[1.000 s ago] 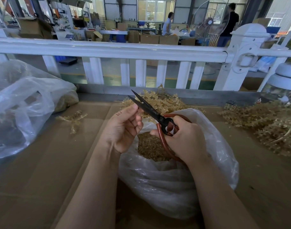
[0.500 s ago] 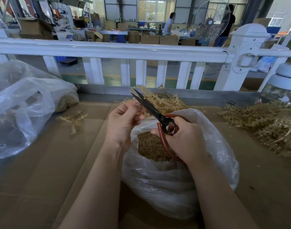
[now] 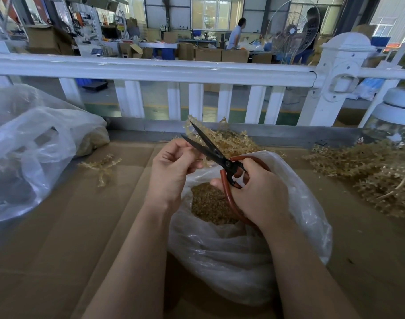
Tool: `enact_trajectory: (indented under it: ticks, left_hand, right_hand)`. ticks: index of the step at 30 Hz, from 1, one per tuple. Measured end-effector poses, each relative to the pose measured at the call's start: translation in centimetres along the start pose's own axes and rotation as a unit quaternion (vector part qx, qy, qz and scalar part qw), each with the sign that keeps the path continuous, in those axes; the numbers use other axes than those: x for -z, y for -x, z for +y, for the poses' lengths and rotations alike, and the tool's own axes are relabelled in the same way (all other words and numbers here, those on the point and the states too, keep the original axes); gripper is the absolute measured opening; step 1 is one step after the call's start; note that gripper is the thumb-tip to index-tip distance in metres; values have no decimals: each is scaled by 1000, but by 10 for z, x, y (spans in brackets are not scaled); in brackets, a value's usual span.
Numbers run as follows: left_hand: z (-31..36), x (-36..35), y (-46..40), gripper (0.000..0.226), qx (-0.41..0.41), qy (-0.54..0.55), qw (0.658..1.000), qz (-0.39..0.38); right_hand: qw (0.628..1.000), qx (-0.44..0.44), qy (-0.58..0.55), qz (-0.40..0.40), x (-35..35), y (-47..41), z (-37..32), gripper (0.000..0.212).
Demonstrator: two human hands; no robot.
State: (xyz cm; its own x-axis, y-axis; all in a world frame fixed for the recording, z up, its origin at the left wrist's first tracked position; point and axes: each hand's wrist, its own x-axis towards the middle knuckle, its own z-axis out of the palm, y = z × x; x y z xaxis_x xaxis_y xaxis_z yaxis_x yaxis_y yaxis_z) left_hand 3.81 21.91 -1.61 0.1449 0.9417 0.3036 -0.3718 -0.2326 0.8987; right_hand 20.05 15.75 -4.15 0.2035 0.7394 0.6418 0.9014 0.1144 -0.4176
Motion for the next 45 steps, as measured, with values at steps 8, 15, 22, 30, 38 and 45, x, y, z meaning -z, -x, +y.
enact_trajectory:
  ticks: [8, 15, 22, 30, 38, 45]
  left_hand:
    - [-2, 3, -1, 16, -3, -39, 999, -18]
    - [0, 2, 0, 17, 15, -18, 999, -33]
    - [2, 2, 1, 17, 29, 12, 997, -68]
    - [2, 8, 1, 9, 75, 114, 989, -59]
    - [3, 2, 0, 28, 15, 24, 999, -17]
    - [-1, 1, -1, 13, -14, -34, 999, -25]
  right_hand:
    - [1000, -8, 24, 2, 0, -1, -1, 67]
    - [999, 2, 29, 20, -2, 0, 1, 65]
    - [999, 13, 38, 21, -3, -1, 1, 61]
    - [998, 40, 20, 38, -2, 1, 3, 55]
    - [999, 28, -5, 19, -1, 0, 1, 67]
    - [1000, 12, -17, -3, 1, 0, -1, 73]
